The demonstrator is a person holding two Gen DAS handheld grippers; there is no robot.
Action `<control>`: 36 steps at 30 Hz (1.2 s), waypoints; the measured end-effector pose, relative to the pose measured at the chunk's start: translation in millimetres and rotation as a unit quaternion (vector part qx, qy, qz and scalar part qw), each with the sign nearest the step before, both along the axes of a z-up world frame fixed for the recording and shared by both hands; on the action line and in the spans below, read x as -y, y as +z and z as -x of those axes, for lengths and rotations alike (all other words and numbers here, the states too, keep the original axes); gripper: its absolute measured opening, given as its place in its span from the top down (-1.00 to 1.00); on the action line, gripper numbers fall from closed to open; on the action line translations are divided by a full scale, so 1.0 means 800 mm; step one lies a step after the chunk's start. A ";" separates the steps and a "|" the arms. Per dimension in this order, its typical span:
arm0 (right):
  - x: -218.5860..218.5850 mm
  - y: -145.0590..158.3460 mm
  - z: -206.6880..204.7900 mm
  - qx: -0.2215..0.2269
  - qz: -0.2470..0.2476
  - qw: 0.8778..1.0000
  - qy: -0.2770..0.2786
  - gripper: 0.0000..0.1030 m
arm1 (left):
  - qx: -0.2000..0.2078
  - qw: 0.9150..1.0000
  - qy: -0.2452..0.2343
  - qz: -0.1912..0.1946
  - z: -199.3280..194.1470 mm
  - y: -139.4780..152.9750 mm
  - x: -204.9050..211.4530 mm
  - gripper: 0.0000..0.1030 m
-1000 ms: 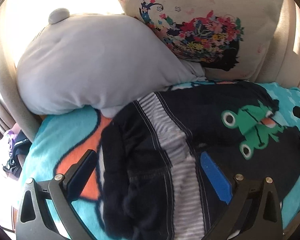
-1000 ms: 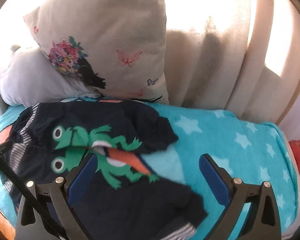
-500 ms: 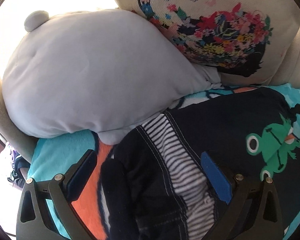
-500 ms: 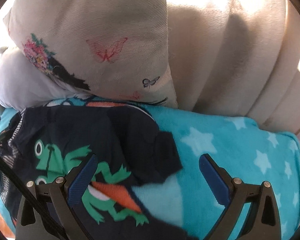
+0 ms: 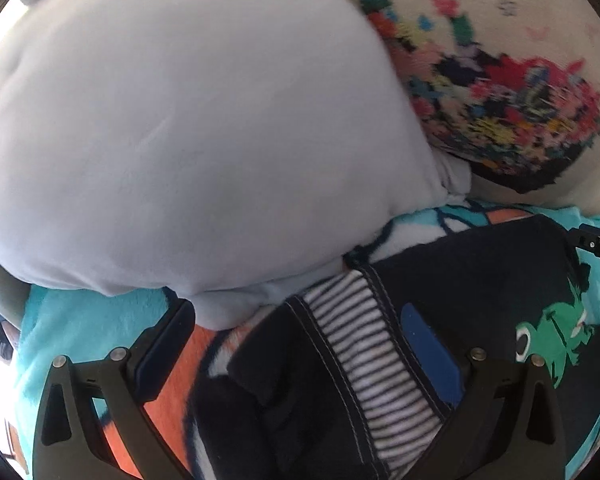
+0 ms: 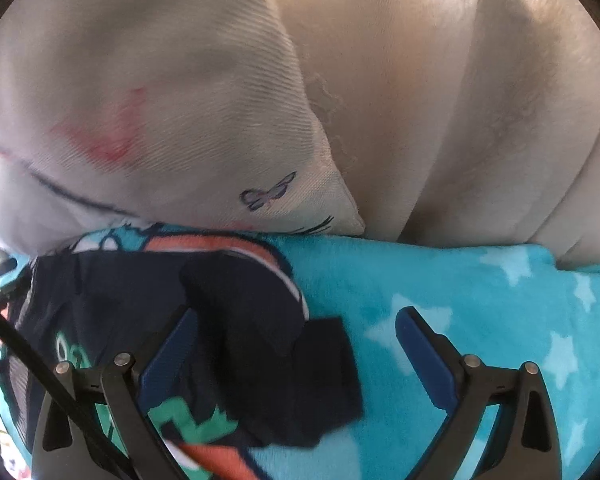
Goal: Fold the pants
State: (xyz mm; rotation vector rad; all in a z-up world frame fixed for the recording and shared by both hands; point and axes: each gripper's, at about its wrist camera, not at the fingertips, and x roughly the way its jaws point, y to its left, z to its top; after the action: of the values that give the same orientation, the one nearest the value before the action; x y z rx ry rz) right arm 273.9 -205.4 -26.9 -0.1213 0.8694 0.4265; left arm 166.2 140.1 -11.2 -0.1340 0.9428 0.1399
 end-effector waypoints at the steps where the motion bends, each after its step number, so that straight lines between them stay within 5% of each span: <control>1: -0.001 -0.002 -0.007 -0.005 -0.005 1.000 -0.003 -0.95 | -0.003 1.000 0.000 0.005 -0.002 -0.002 -0.003 -0.99; 6: -0.004 -0.010 -0.036 -0.027 -0.034 0.999 -0.009 -0.91 | -0.030 0.998 -0.003 0.050 -0.023 -0.021 -0.020 -0.99; 17: -0.042 -0.024 -0.049 -0.028 -0.019 0.999 0.001 -0.76 | -0.026 0.999 -0.020 -0.007 -0.038 -0.032 0.003 -0.88; 23: -0.056 -0.022 -0.044 -0.019 -0.004 1.000 0.007 -0.27 | -0.016 1.000 -0.011 -0.022 -0.039 -0.026 0.005 -0.28; 27: -0.069 -0.019 -0.035 -0.018 -0.011 1.000 0.022 0.44 | -0.012 0.999 -0.037 0.007 -0.038 -0.019 0.014 0.68; 29: -0.073 -0.015 -0.030 -0.022 -0.023 0.999 0.033 0.74 | -0.007 0.999 -0.039 -0.007 -0.032 -0.013 0.023 0.76; 36: -0.068 0.008 0.007 -0.003 -0.050 0.998 0.043 0.77 | 0.021 0.999 -0.031 -0.010 0.010 0.017 0.018 0.87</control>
State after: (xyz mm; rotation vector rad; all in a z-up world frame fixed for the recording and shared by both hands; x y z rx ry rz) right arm 268.6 -151.0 -20.4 -0.0658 0.8499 0.5494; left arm 158.3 125.4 2.4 -0.0881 0.9015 0.0890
